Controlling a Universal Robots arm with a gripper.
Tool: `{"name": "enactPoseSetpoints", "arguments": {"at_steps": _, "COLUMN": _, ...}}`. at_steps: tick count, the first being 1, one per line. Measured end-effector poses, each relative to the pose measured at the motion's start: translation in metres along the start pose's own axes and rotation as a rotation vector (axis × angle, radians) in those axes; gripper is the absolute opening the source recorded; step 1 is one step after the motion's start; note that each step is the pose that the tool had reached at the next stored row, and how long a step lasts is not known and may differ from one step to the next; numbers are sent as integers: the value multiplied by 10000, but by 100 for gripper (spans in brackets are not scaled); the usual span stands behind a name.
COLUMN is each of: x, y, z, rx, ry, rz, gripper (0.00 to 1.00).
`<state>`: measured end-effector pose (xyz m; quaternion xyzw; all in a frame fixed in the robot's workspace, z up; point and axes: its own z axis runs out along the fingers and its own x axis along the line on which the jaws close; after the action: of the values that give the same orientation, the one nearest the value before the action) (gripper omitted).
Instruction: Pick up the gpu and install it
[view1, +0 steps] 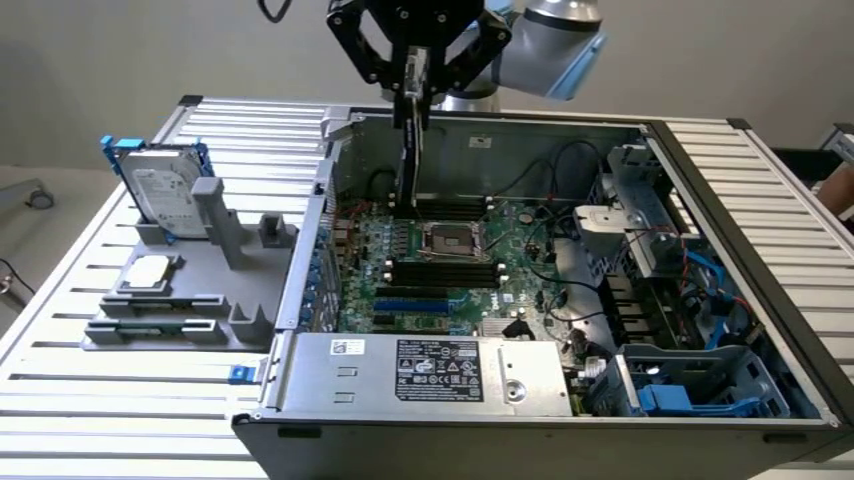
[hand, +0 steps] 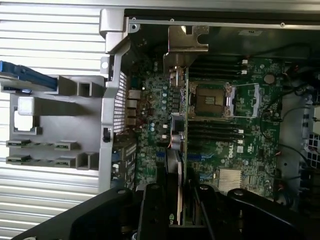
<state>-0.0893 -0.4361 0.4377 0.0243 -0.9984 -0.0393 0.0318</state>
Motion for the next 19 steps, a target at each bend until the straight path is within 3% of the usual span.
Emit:
{"name": "enactPoseSetpoints", "arguments": {"at_steps": 8, "x": -368, "y": -16, "z": 78, "rx": 2, "ry": 0, "rz": 1, "gripper": 26}}
{"name": "enactPoseSetpoints", "arguments": {"at_steps": 19, "x": -382, "y": -16, "z": 83, "rx": -13, "ry": 2, "rz": 0, "gripper": 26}}
